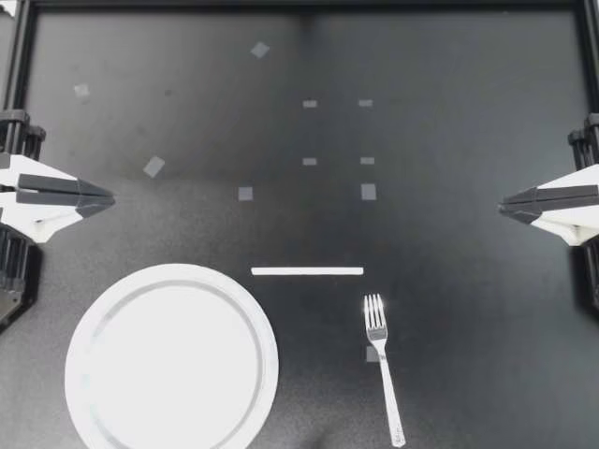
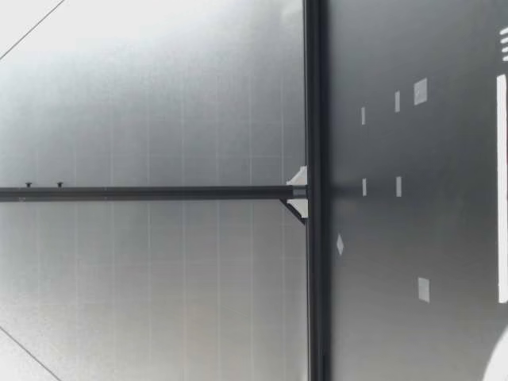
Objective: Pick up the fork and place it on the plate.
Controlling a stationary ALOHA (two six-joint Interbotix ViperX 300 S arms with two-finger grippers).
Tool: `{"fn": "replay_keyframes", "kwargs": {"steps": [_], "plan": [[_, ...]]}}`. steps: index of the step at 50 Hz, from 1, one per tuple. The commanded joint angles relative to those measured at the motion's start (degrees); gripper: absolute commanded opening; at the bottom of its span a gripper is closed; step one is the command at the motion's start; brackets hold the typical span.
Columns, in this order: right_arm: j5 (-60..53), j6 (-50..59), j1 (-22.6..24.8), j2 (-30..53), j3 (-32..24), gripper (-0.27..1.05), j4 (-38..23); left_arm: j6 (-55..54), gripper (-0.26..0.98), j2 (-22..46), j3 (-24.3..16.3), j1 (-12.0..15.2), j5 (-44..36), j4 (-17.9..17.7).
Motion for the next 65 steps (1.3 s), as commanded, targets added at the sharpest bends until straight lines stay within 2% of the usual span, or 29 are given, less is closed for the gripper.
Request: {"fn": "replay_keyframes", "kwargs": {"steps": [1,8,18,21,27,31,35,38,43,45,51,57,65], "plan": [[-0.6,-0.3,0.0,0.1,0.6,0.12,0.0,-0.4,0.17,-1.0,2.2,-1.1,-2.4,-0.2],[-0.9,0.7,0.0,-2.5,3.3,-0.06,0.4,-1.0,0.04,-3.4,3.4,-1.1,-4.7,-0.4],[0.8,9.5,0.1,-4.1,1.6,-0.06,3.3,-5.2,0.04,-3.2,2.9,-1.1,-1.7,-3.3],[5.2,11.0,0.0,-3.2,-1.0,-0.06,2.7,-6.5,0.04,-2.4,2.8,-1.1,0.6,-3.3],[25.6,10.7,0.1,1.6,-8.8,-0.05,0.5,-7.0,0.04,-1.6,2.9,-1.1,1.3,-3.3],[34.4,11.9,0.2,5.4,-13.7,0.00,1.8,-7.1,0.04,-1.7,2.9,-1.1,0.4,-3.3],[39.6,14.9,0.2,8.1,-17.8,0.14,5.4,-7.0,0.04,-1.6,2.9,-1.1,0.4,-3.3],[43.2,21.3,0.2,9.1,-20.6,0.33,9.4,-6.9,0.04,-1.4,2.9,-1.1,0.6,-3.3],[46.0,35.6,0.3,9.3,-21.5,0.64,12.7,-6.4,0.04,-1.1,3.3,-1.1,0.7,-3.3],[46.5,40.3,0.4,9.2,-21.1,0.69,13.0,-6.0,0.05,-1.0,3.3,-1.1,0.8,-3.3],[46.2,52.5,4.7,11.5,-18.2,0.65,12.8,-4.2,0.06,-0.4,3.3,-1.1,2.4,-3.3],[44.6,54.9,7.0,18.5,-17.8,0.64,12.9,-1.1,0.06,-0.3,2.7,-0.7,3.7,-3.3],[44.6,55.0,7.9,30.6,-21.4,0.64,13.1,0.6,0.06,-0.2,1.0,1.5,6.9,-3.3]]}}
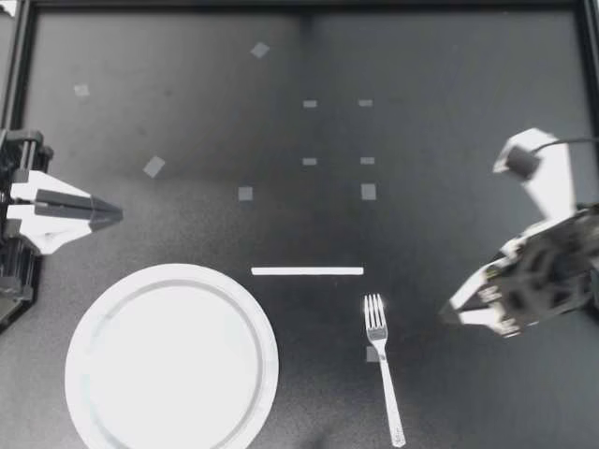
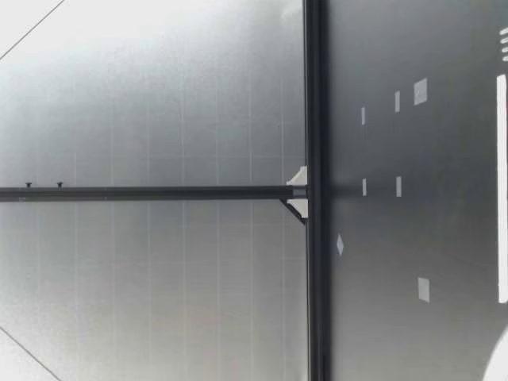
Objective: Pick up the fork and place it on the plate.
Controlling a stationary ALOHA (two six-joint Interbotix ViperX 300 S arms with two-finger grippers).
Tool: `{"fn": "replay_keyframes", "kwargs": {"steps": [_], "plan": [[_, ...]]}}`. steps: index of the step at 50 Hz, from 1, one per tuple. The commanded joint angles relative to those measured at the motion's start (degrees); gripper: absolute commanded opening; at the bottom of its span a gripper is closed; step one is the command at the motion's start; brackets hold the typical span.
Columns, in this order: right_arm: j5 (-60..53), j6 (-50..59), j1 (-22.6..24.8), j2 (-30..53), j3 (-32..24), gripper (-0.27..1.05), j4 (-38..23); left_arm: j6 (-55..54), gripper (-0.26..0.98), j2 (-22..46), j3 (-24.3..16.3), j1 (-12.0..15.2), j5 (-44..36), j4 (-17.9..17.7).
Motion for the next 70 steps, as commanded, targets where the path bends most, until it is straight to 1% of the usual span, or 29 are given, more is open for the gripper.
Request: {"fn": "replay_keyframes", "kwargs": {"steps": [1,4,10,19,29,34,42,50,70], "plan": [[-0.4,0.1,0.9,5.6,-3.2,0.64,0.3,0.3,0.06,0.5,-2.7,1.2,2.4,-0.1],[-0.4,0.0,1.4,12.4,-5.6,0.64,1.0,0.4,0.06,0.5,-3.4,1.7,5.0,0.0],[-0.3,-0.1,3.2,22.1,-9.9,0.64,2.1,1.8,0.06,0.2,-3.6,1.8,6.0,0.2],[0.2,1.0,4.2,28.5,-13.5,0.64,5.4,5.4,0.06,-0.7,-3.0,1.8,5.9,0.2],[0.0,6.4,4.2,32.3,-13.8,0.61,5.2,7.0,0.06,-0.7,-1.7,1.8,5.5,0.2],[0.0,7.2,4.2,32.9,-13.8,0.58,5.2,7.1,0.06,-0.8,-0.9,1.8,4.5,0.2],[0.1,8.4,4.2,34.6,-13.8,0.58,5.2,7.1,0.06,-0.8,0.6,1.8,3.1,0.2],[0.1,9.6,4.3,36.4,-14.0,0.58,5.2,7.1,0.06,-0.8,1.1,1.8,3.0,0.2],[0.1,12.0,4.2,37.7,-14.4,0.56,4.5,7.2,0.06,-0.8,2.1,1.8,2.3,0.5]]}}
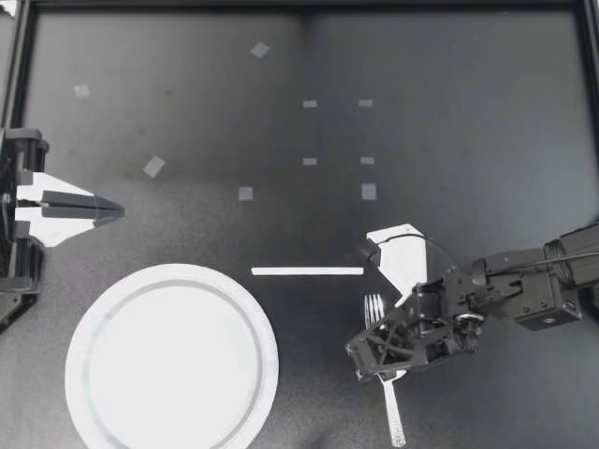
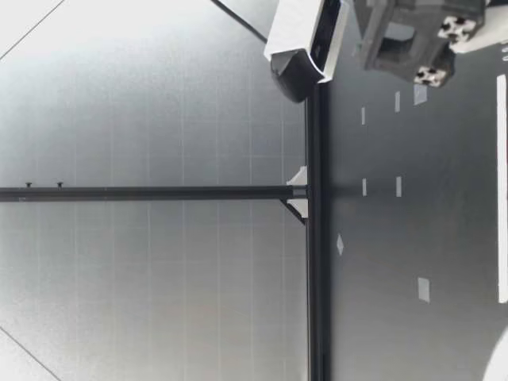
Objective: Pick up the fork and place it on the plate.
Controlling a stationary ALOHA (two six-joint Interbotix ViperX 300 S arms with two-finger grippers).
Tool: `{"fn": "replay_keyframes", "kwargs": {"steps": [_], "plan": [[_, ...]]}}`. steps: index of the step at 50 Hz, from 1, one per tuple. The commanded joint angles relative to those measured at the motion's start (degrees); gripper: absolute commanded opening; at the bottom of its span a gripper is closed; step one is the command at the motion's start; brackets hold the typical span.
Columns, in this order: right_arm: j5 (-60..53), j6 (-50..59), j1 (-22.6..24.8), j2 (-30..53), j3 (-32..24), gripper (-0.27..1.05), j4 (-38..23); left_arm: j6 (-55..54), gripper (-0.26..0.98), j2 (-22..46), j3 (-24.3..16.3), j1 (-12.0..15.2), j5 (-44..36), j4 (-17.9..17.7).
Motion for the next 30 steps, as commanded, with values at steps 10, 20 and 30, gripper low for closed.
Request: {"fn": "replay_keyframes", "kwargs": {"steps": [10,20,30], "plan": [[0.1,1.6,0.3,0.5,-2.8,0.56,-0.3,0.3,0.06,0.2,0.4,0.2,-1.5,0.3],[1.9,2.0,-0.1,1.3,-3.9,0.56,-0.4,1.6,0.06,-0.4,2.5,0.2,-3.8,0.4],[3.8,2.0,-1.0,1.4,-4.0,0.42,-0.7,2.4,0.06,-2.4,3.8,0.2,-4.0,0.4]]}}
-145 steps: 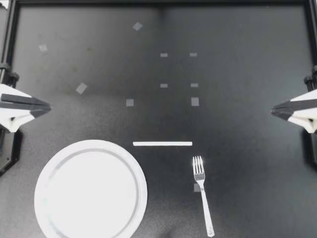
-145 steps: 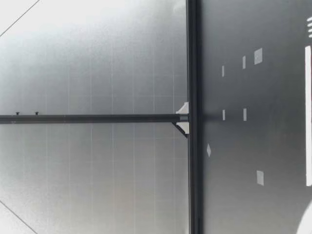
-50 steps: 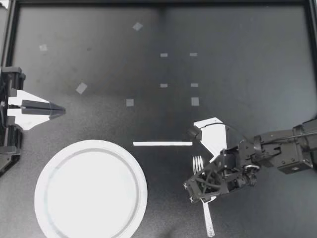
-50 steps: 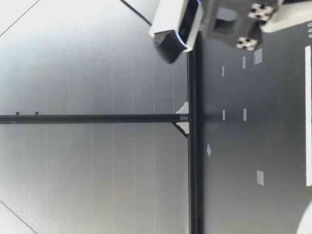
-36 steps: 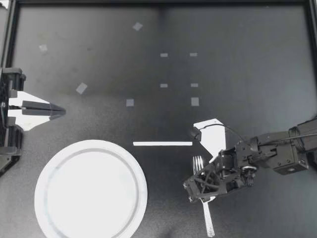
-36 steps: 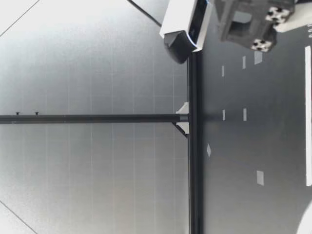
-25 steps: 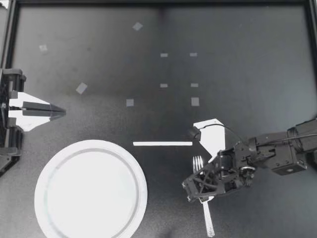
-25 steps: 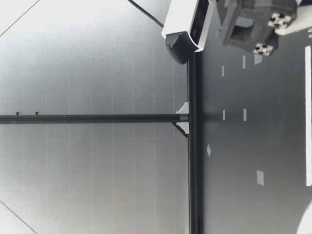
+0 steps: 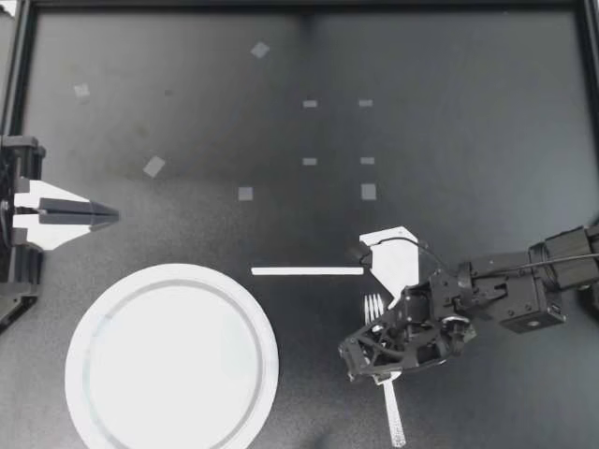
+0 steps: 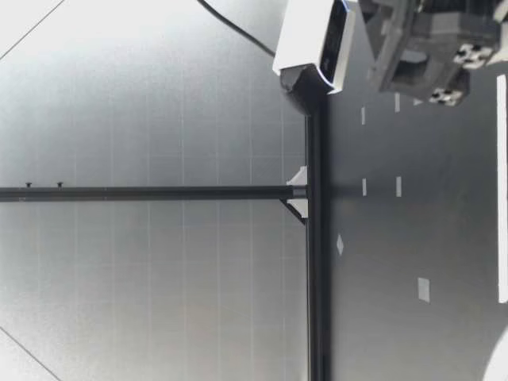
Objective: Pick up the fork and place it on the plate.
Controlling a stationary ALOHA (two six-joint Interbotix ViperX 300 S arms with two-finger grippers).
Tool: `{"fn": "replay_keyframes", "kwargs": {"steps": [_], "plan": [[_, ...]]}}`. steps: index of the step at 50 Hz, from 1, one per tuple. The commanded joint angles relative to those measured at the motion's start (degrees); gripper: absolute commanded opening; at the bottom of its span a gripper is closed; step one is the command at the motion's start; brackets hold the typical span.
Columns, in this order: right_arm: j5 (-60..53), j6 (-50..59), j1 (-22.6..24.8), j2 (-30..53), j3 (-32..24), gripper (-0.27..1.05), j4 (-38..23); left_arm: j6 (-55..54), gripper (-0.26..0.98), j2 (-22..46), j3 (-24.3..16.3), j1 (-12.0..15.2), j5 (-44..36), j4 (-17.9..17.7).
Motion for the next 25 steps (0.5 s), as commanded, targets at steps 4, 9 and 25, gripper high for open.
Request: {"fn": "replay_keyframes", "kwargs": {"steps": [4,9,25], "plan": [[0.1,0.1,-1.0,-0.5,-1.1,0.28,-0.4,0.1,0.06,-1.1,0.3,0.2,-0.6,0.1],[0.1,0.1,-1.0,-0.4,-1.1,0.13,-1.6,0.1,0.06,-1.8,0.5,0.2,-0.6,0.1],[1.5,-0.5,-1.9,-6.2,-11.7,0.02,-17.6,0.1,0.06,-1.7,0.9,0.2,-1.2,0.1]]}}
